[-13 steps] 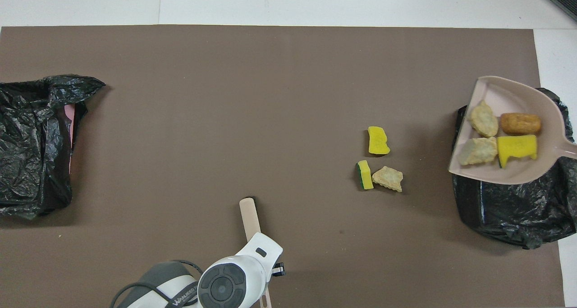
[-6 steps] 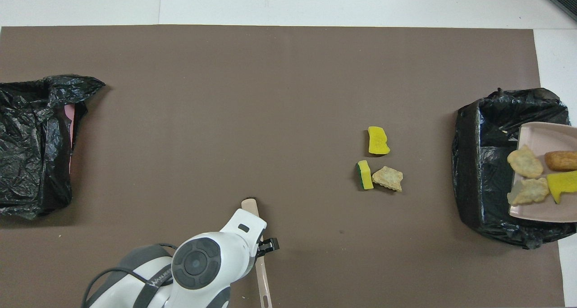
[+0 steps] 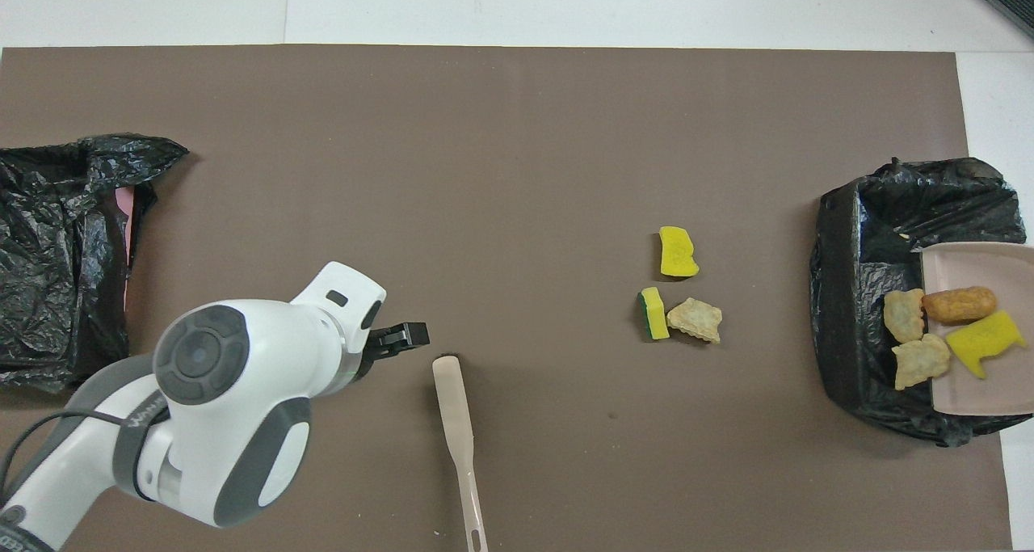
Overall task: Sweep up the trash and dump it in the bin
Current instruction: 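Tip the dustpan into the bag while the left gripper sets the brush down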
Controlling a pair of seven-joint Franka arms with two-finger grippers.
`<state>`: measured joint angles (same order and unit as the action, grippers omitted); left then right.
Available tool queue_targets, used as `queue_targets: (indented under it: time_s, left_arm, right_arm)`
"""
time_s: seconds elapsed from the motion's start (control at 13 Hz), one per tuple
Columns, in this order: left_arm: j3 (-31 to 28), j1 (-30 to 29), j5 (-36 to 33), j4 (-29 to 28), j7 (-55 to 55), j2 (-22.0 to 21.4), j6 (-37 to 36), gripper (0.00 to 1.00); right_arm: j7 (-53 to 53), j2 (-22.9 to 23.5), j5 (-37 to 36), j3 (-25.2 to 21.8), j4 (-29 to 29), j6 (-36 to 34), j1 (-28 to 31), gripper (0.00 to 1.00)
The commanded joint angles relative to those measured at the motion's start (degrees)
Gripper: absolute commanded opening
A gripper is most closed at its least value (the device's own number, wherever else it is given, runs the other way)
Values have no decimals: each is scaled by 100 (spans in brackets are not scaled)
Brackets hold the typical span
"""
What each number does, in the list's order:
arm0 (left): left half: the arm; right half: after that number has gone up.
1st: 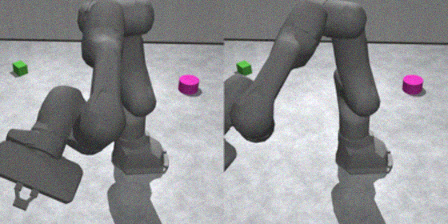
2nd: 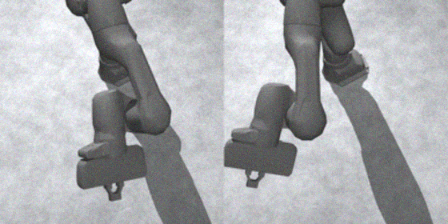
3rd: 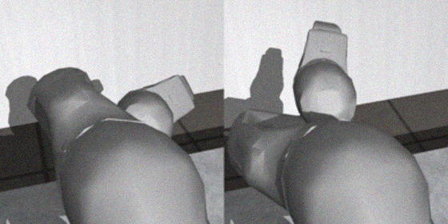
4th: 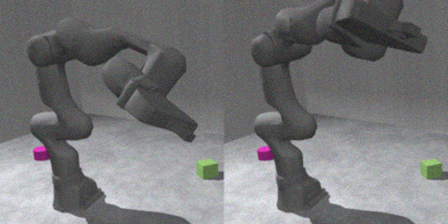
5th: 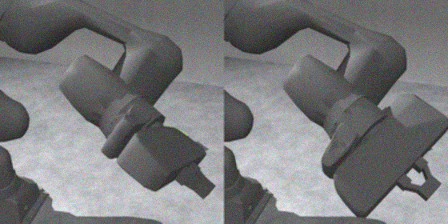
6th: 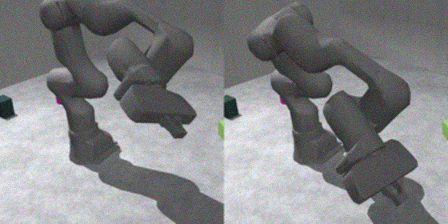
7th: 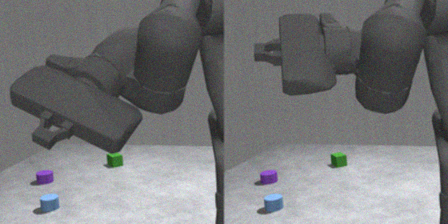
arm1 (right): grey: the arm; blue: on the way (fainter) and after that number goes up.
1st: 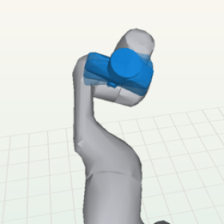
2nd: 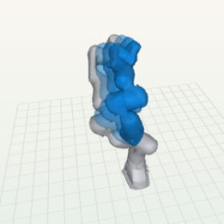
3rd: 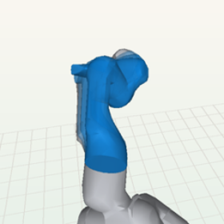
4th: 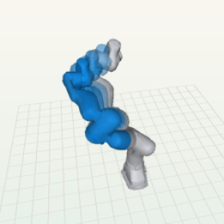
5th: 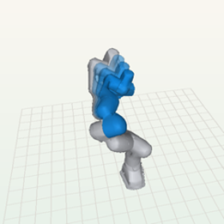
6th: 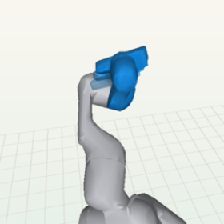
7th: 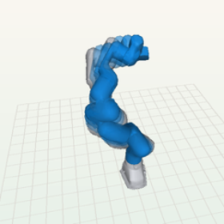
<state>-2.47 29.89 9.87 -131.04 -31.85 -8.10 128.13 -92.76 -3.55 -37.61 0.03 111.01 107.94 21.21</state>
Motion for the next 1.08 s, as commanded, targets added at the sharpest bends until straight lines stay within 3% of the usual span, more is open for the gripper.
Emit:
queue_targets:
  time_s: [0.0, 0.15, 0.38, 0.54, 0.69, 1.0]
  left_arm:
    - [45, -648, -91, 910, 922, 343, -812, 100]
    - [36, -1158, -91, 1684, 1914, 668, -1437, 100]
    - [27, -1765, -91, 2380, 2893, 775, -2124, 100]
    - [18, -2047, -99, 2705, 3270, 749, -2571, 100]
    - [10, -2224, -597, 3188, 3797, 766, -3221, 100]
    - [9, -2400, -767, 3901, 3826, 810, -4207, 100]
  right_arm:
    - [-181, -234, -457, 41, 96, 78, -160, 0]
    - [-181, -321, -677, 41, 44, 60, -345, 0]
    - [-181, -471, -1265, 41, 53, 42, -696, 0]
    - [-199, -611, -1249, -20, 279, 339, -583, 0]
    - [-399, -717, -1293, -46, 474, 639, -504, 0]
    - [-876, -1050, -1337, -64, 1001, 1387, -118, 0]
